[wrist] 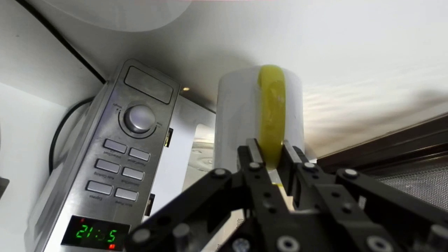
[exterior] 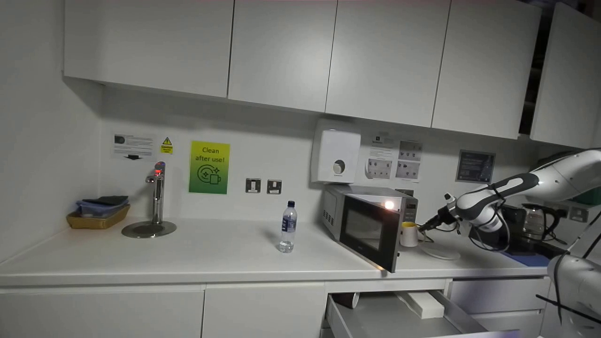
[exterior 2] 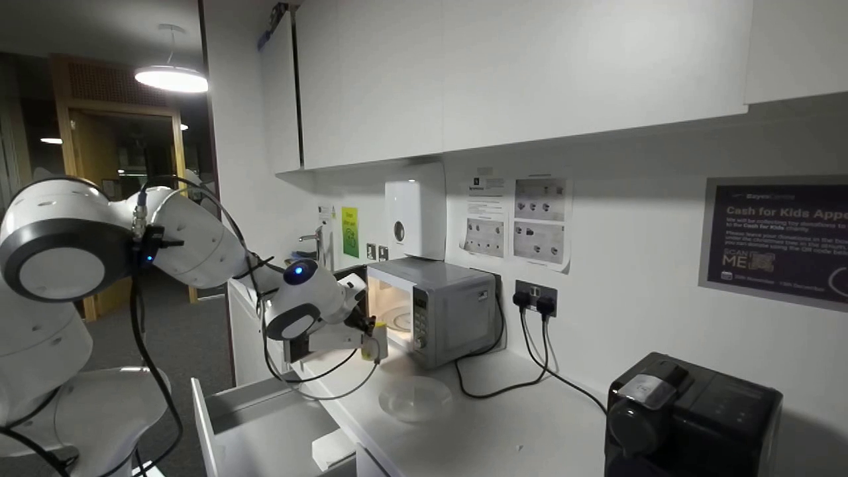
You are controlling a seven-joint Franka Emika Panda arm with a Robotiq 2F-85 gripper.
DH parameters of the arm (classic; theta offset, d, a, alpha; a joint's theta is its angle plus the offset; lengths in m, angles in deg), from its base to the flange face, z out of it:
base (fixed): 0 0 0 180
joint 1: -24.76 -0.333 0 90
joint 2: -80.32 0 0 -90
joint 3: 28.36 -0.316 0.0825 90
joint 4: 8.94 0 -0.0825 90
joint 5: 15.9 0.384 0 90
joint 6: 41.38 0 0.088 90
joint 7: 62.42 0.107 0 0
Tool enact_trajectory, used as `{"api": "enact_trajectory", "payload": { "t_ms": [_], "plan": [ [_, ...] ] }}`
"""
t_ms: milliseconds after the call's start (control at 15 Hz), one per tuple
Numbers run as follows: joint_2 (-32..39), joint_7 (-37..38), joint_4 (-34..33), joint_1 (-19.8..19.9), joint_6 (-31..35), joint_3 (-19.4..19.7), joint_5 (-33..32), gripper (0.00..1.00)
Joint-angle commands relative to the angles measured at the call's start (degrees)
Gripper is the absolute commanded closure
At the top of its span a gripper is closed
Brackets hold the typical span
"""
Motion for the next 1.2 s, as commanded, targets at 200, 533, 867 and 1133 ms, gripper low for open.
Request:
{"api": "enact_trajectory", "payload": {
  "t_ms": [200,533,867,1133],
  "plan": [
    [-7.0,-4.3,-3.7,-8.0,-4.5,8.5,-3.9,0.96],
    [-9.7,-5.2,-5.7,-12.3,-7.5,12.6,-7.3,0.96],
    [-12.7,-5.7,-7.4,-16.5,-9.3,15.7,-9.3,0.96],
    [-15.1,-6.2,-8.0,-18.4,-10.5,17.2,-10.8,0.96]
  ]
}}
